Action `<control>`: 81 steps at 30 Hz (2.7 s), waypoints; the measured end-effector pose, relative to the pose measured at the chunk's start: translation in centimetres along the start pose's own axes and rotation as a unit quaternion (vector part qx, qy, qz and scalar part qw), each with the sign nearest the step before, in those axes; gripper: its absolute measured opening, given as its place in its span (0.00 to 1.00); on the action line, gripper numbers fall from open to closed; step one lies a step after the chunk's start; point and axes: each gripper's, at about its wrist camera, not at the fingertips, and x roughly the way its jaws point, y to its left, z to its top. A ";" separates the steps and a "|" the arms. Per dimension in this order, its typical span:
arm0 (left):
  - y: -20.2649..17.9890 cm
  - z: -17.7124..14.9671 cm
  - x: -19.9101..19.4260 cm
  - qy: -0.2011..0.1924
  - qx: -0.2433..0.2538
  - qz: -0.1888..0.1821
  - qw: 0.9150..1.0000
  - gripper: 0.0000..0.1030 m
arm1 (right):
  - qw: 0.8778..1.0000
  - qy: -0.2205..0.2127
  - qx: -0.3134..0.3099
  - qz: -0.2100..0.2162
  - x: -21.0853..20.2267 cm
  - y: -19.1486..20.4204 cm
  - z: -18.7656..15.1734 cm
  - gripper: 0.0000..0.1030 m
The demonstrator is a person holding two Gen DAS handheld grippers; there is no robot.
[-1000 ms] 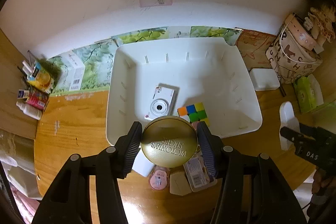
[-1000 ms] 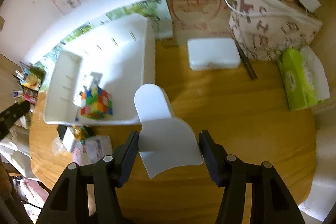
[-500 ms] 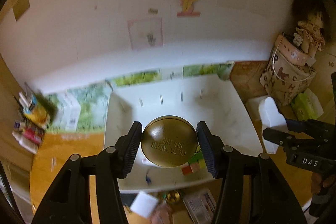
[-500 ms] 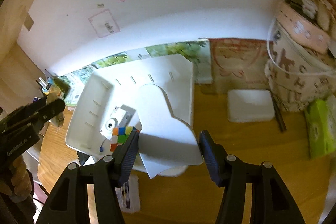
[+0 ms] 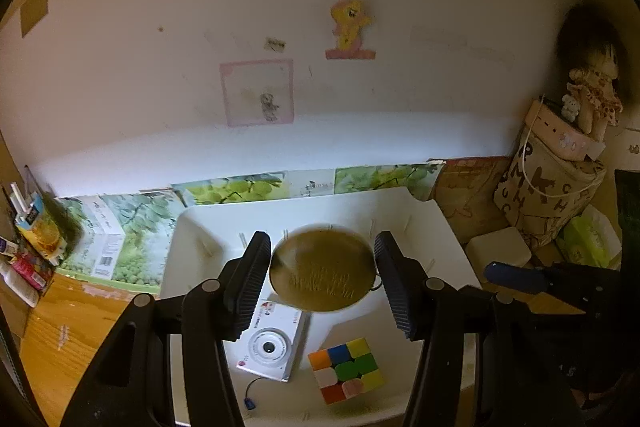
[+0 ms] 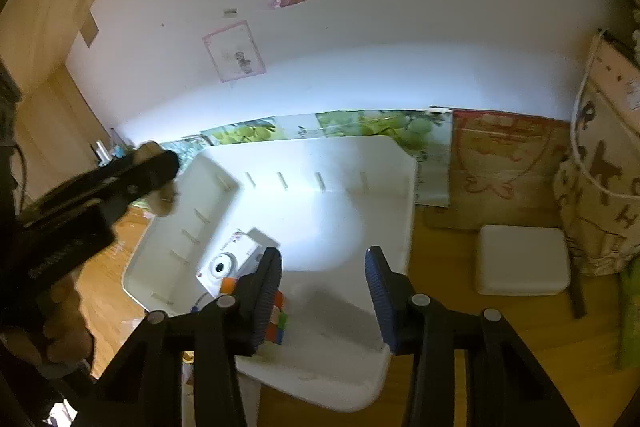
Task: Organize rigid objects
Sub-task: 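Lower the gold tin and white curved piece into the bin and open both grippers, then withdraw both grippers from the bin back over the desk, then grasp the clear barcoded plastic box with the right gripper while the left grasps the beige angular piece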
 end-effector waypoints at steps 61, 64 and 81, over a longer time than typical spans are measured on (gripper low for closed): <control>6.4 -9.5 -15.6 0.023 -0.162 0.060 0.985 0.83 | 0.988 -0.103 -0.104 0.047 -9.8 9.2 -10.6 0.80; 6.7 -11.0 -14.6 0.067 -0.173 0.057 0.981 0.83 | 0.988 -0.085 -0.122 0.042 -9.1 9.6 -12.0 0.80; 5.7 -17.5 -9.8 0.265 -0.209 0.041 0.941 0.83 | 0.982 0.015 -0.181 0.050 -3.9 11.5 -17.4 0.80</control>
